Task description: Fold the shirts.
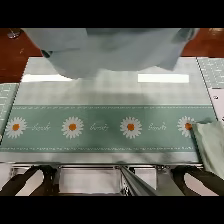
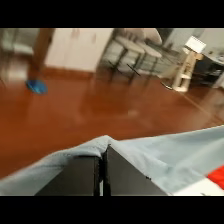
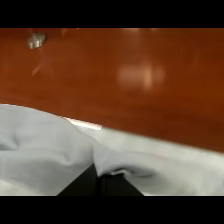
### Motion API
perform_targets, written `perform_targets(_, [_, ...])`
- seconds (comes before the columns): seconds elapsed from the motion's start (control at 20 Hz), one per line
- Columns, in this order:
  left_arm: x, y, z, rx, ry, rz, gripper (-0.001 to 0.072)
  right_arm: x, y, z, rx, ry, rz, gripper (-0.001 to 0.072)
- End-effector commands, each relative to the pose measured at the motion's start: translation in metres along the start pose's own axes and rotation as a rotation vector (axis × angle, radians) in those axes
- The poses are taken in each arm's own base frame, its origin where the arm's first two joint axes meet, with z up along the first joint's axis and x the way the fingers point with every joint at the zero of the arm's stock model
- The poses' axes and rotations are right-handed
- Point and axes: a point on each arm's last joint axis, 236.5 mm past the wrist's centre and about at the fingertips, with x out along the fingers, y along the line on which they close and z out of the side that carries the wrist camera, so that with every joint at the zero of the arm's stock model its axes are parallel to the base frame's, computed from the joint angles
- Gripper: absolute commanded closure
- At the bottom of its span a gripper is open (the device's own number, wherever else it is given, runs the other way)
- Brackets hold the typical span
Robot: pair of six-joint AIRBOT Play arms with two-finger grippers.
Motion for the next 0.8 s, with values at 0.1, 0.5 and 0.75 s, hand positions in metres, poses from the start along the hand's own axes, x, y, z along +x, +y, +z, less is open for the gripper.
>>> perform_targets(0.1, [-0.095, -0.101, 0.062, 0.393, -0.174, 0.186, 0.0689, -0.146, 0.06, 0.027, -0.211, -0.217, -0.082, 0.0686])
perform_targets(0.5, [-0.14, -0.101, 0.014, 0.419, -0.021, 0.364, 0.0689, -0.147, 0.067, -0.039, -0.159, -0.01, -0.043, 0.0686])
perform_targets(0.75, [-0.093, 0.003, -0.078, 0.136, 0.211, 0.388, 0.0689, -0.051, 0.032, -0.125, 0.016, 0.257, 0.05, 0.0686])
